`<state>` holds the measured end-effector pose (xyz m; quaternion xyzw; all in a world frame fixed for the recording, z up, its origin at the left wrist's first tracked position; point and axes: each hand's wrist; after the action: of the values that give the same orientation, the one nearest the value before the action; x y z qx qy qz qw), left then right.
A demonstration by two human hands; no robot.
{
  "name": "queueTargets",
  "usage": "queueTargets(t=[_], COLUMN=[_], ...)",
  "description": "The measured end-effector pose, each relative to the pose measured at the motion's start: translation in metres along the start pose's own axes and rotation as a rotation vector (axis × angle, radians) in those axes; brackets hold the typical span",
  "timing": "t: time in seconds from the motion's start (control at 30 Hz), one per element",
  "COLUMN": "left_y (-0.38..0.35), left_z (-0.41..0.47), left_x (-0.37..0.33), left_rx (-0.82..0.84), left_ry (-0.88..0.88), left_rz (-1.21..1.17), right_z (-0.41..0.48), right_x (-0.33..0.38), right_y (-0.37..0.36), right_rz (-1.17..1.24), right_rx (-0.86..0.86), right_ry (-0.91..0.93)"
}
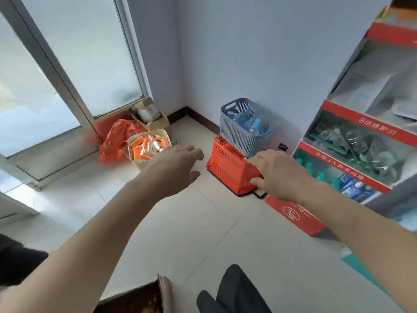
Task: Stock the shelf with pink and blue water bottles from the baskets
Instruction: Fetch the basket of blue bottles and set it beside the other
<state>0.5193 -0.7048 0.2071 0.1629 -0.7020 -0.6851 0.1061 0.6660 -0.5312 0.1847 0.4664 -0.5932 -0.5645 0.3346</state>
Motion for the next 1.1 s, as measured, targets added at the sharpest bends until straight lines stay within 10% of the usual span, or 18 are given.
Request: queueTargets(t=[1.1], left_y=[-0.057], left_z=[0.608], left_x=[0.175], left_rx=[0.207], left_ry=[-0.593], left_rz=[-0.035], right_z=[0.4], right_x=[-0.238], right_y=[-0.048], right_rz=[0.32], right_rx=[0.177], right_ry=[-0.704])
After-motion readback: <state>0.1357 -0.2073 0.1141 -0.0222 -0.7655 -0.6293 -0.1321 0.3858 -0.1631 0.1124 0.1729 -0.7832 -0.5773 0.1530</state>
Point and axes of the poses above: each hand's wrist, its own z-axis towards the middle knuckle, its own y-axis out of the back of the hand, x = y × z, and after that the axes turned 2 degrees about -y, right-handed
